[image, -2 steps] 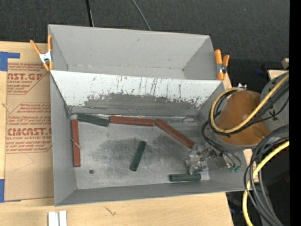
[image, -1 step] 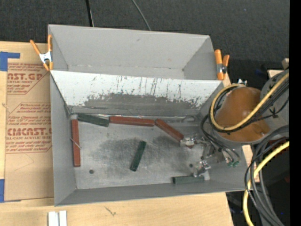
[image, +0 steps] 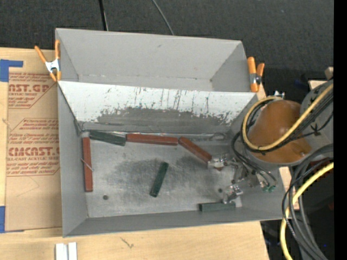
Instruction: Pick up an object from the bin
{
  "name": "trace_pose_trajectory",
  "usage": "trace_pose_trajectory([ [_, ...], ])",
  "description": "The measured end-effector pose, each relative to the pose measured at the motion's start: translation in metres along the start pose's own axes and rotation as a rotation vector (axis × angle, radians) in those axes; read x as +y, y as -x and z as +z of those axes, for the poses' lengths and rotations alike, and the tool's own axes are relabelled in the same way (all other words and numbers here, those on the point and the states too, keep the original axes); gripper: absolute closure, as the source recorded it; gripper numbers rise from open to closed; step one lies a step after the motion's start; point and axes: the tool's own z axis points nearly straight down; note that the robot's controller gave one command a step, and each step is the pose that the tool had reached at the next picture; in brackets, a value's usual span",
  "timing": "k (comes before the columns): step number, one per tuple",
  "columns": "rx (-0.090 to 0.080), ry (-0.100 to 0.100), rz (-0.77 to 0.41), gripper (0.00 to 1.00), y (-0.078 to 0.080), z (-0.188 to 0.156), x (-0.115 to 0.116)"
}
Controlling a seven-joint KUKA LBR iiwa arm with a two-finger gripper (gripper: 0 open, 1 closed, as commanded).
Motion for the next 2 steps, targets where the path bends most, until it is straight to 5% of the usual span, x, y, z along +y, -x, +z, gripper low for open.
trace_pose_trajectory([
  [1, 0.039, 0.011, -0.054, 0.00, -0.004, -0.049, -0.002],
  [2, 0.038, 0.009, -0.062, 0.00, 0.003, -0.063, -0.003],
])
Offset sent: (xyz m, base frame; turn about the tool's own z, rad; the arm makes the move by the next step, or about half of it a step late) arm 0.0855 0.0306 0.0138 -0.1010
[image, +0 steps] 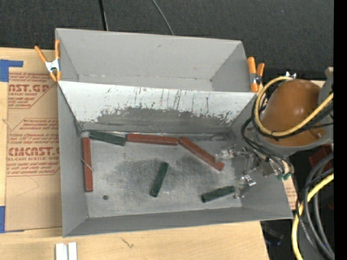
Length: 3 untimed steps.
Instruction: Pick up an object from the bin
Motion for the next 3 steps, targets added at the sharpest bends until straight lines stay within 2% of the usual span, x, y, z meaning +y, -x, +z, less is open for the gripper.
trace_pose_trajectory([
  [1, 0.005, 0.006, -0.053, 0.00, 0.027, -0.014, 0.003],
  [2, 0.005, 0.003, -0.332, 1.00, -0.009, 0.076, -0.017],
  [3, 0.005, 0.003, -0.332, 1.00, -0.009, 0.076, -0.016],
])
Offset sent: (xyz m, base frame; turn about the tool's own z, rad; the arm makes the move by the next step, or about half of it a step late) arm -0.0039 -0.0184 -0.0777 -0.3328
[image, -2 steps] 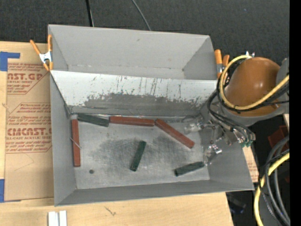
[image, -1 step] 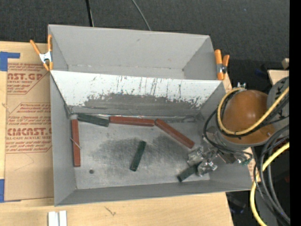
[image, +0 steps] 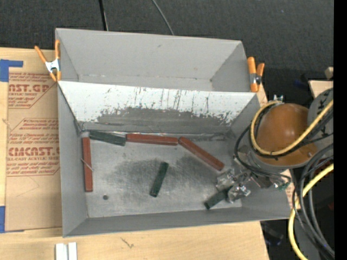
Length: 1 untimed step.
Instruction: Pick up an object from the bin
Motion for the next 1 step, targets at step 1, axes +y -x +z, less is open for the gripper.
trace_pose_trajectory([
  [1, -0.006, -0.001, 0.004, 1.00, 0.0020, -0.1308, -0.0299],
])
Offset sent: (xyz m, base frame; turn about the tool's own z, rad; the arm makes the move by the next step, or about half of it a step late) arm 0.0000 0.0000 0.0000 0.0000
